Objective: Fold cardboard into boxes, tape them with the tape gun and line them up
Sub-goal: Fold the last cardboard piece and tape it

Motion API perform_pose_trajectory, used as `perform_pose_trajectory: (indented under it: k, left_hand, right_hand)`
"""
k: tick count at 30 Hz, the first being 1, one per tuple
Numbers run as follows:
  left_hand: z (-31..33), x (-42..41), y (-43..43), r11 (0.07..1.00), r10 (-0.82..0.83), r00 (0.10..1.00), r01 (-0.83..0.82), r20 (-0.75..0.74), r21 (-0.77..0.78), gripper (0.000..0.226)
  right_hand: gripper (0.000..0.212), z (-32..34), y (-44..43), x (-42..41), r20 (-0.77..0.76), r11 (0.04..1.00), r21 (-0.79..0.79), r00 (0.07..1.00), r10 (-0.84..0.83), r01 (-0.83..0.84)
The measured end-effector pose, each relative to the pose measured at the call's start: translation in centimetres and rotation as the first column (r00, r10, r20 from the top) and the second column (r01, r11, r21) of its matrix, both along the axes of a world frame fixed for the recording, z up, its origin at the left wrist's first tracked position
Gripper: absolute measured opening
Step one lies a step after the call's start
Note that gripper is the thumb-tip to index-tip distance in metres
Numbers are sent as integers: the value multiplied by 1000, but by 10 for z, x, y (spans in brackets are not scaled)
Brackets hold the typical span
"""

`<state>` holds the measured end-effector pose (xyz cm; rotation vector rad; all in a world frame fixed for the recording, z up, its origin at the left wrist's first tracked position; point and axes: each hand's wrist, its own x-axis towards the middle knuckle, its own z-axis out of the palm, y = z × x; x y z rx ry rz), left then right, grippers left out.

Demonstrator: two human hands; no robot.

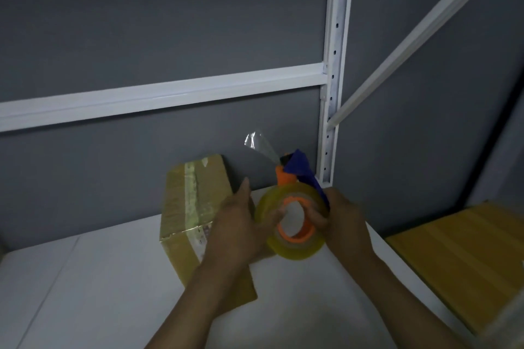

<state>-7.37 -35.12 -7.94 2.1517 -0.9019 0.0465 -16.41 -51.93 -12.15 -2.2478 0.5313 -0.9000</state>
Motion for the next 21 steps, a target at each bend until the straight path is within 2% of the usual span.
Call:
perform_pose_trajectory:
  k: [2,4,6,8,9,11,13,15,17,18,21]
  left_hand:
    - [4,3,-1,997,-71,997,70,-16,-40,48]
    - [8,7,3,983,-63,991,42,-118,-176,37]
    - [12,10,11,953,-87,982,33,-167,-301,41]
    - [19,11,20,931,-136,977,69,-165,-358,42]
    - [24,11,24,925,-170,967,91,-188,-369,43]
    - [34,17,31,920,-200,955,107,-217,-376,58]
    - [47,30,35,917,-154,965,60,-212,-394,76]
    - [68,41,39,870,-148,948,-11,-281,-493,81]
    - [91,49,39,733,-324,839,-70,-437,-677,59]
    - [101,53,38,680,-395,793,-88,-464,-728,47]
    - [116,63,36,686,-396,801,-67,-449,-725,19]
  right_hand:
    - [26,14,5,6,96,1000,2,995,-3,3]
    - [27,31,4,12,86,998,33,995,43,-46]
    - [38,49,1,17,99,943,225,969,228,-245]
    - [56,67,-2,20,184,803,361,881,437,-474]
    - [60,74,-1,22,208,760,367,844,494,-536]
    - [62,85,3,24,240,742,330,813,531,-583]
    - [64,91,5,26,255,744,297,801,542,-598]
    - [74,95,6,29,231,735,258,779,583,-627]
    - [80,97,7,31,193,720,236,758,623,-652]
    - [82,98,7,32,163,717,232,753,638,-658]
    - [88,97,6,34,57,727,217,751,657,-652]
